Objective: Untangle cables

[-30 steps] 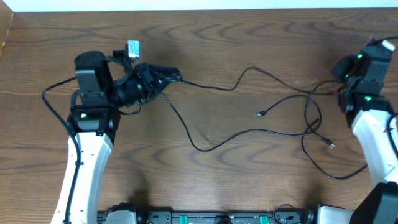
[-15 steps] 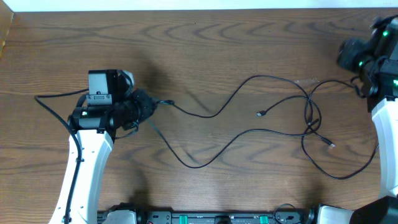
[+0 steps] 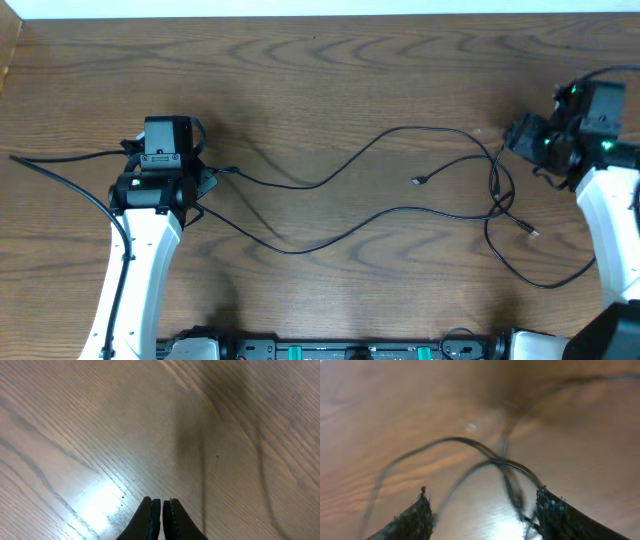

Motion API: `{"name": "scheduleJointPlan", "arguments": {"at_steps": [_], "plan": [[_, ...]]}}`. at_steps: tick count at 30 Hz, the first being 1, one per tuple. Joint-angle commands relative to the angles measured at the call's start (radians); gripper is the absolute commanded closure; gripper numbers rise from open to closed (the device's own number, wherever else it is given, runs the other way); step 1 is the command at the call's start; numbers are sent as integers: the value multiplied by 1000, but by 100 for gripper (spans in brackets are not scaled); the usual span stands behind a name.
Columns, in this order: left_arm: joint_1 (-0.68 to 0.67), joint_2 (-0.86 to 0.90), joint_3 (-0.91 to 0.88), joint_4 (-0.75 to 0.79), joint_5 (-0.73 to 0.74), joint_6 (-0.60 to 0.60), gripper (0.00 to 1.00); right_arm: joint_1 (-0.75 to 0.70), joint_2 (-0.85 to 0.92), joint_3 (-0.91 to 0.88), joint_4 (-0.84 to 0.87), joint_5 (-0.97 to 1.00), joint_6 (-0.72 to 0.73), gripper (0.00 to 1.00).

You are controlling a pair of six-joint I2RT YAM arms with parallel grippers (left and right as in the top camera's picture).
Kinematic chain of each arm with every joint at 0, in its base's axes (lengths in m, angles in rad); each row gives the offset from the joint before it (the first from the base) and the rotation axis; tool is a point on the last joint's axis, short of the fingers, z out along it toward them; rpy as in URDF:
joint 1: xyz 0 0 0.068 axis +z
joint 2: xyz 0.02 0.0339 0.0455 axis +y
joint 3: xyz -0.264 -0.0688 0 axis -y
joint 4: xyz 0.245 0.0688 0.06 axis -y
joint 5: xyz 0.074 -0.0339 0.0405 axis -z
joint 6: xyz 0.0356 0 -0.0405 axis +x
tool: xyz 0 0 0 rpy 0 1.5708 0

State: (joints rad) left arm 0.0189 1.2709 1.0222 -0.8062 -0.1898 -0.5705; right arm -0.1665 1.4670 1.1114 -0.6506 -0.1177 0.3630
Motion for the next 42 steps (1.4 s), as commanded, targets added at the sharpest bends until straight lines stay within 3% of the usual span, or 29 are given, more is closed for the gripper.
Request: {"name": "scheduleJointPlan", "arguments": {"at_steps": [1,11,17,20,22,23,24,28,32,36,42], "plan": [[4,3,14,-5,27,-14,92,3,27,-101,99,83,123,40],[-7,3,14,-5,225,-14,92,4,185,-200,372,82,199,53],[-83,3,13,-4,265,-19,92,4,297,-200,495,34,227,60],[-140,5,13,16,264,-18,92,4,318,-200,547,-59,223,74],[-181,15,13,48,262,-18,92,4,317,-200,576,-123,223,90],[-198,22,13,63,255,-18,89,4,316,-200,590,-156,223,96],[-219,33,13,82,245,-18,76,4,315,-199,608,-205,223,99],[-278,93,13,136,235,-18,56,4,311,-199,612,-295,221,99],[-327,171,13,137,235,-18,43,4,311,-199,575,-331,189,99],[-378,257,13,115,303,-4,20,4,311,-199,537,-330,170,99],[-415,331,13,112,600,223,14,4,311,-199,526,-329,119,99]]}}
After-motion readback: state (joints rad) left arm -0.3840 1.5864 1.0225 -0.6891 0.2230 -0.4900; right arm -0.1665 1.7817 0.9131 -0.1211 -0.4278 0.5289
